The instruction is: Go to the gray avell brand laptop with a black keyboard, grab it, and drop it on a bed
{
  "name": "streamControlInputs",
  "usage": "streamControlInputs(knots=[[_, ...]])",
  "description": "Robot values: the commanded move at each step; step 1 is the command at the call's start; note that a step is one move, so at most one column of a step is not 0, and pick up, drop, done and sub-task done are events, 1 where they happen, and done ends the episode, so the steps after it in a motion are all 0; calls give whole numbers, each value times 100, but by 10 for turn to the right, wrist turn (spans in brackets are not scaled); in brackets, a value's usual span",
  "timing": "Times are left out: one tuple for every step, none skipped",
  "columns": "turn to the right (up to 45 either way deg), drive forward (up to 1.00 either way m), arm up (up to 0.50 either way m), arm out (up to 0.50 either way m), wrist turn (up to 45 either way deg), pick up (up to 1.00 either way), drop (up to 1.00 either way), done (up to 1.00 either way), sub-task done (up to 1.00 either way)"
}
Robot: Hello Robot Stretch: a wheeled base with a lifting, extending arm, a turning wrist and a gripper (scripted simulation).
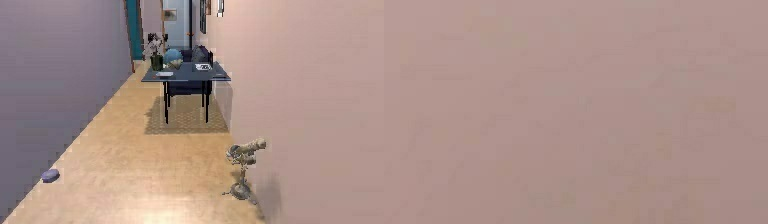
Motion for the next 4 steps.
streamControlInputs(knots=[[0,45,0,0,0,0,0,0,0],[-60,0,0,0,0,0,0,0,0],[0,100,0,0,0,0,0,0,0],[-60,0,0,0,0,0,0,0,0]])
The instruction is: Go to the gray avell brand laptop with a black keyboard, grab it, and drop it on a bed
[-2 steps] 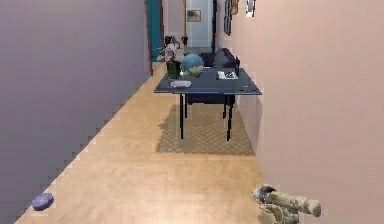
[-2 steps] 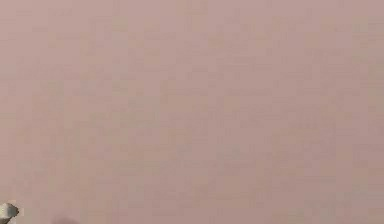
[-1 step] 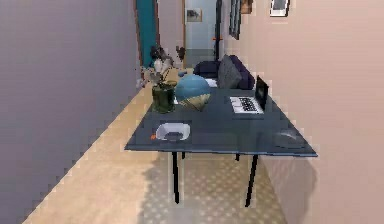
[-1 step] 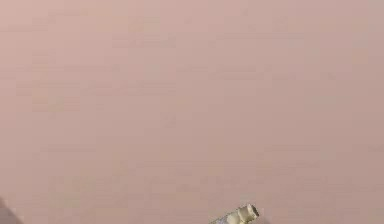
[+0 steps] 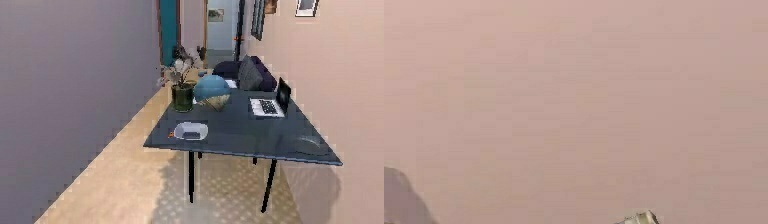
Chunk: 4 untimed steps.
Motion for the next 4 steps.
streamControlInputs(knots=[[0,50,0,0,0,0,0,0,0],[-450,0,0,0,0,0,0,0,0],[-150,0,0,0,0,0,0,0,0],[450,0,0,0,0,0,0,0,0]])
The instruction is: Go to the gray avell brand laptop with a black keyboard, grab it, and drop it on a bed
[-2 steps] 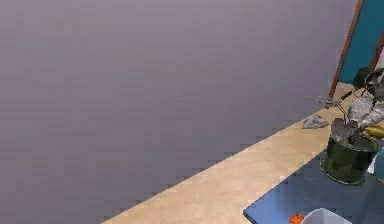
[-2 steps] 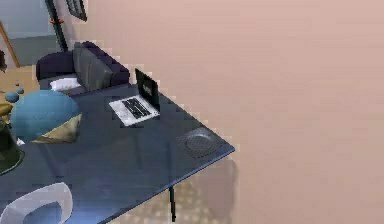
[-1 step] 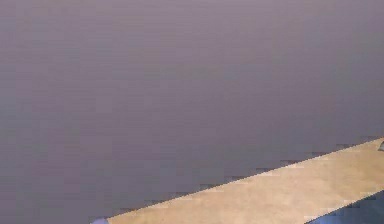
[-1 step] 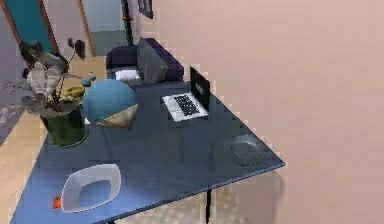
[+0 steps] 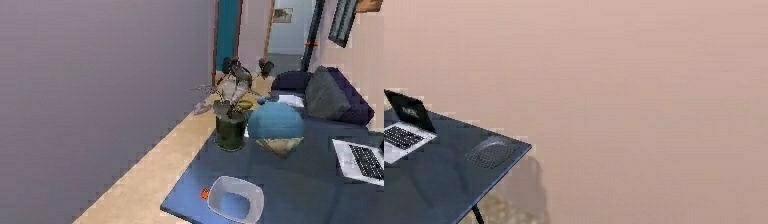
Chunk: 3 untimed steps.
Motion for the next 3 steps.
streamControlInputs(knots=[[450,0,0,0,0,0,0,0,0],[300,0,0,0,0,0,0,0,0],[0,40,0,0,0,0,0,0,0]])
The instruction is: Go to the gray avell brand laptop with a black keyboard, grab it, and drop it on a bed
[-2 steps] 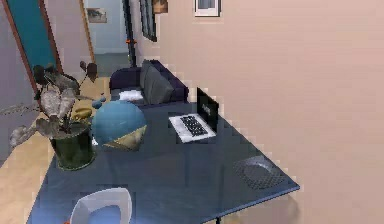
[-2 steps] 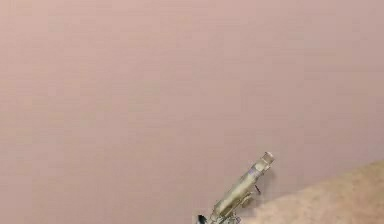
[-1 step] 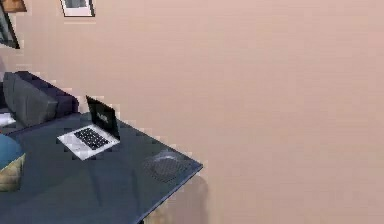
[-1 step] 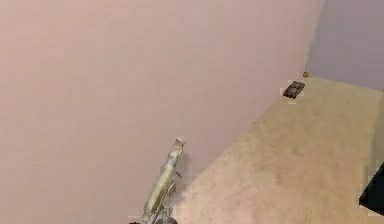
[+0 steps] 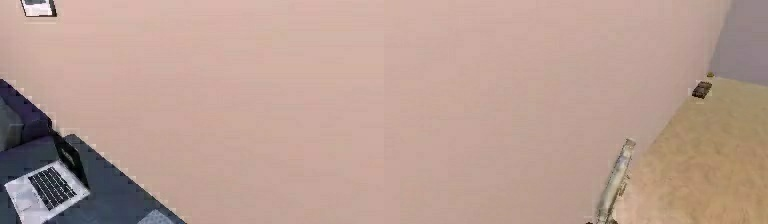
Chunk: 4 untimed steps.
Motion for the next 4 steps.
streamControlInputs(knots=[[-450,0,0,0,0,0,0,0,0],[-450,0,0,0,0,0,0,0,0],[-360,0,0,0,0,0,0,0,0],[0,0,50,0,0,0,0,0,0]])
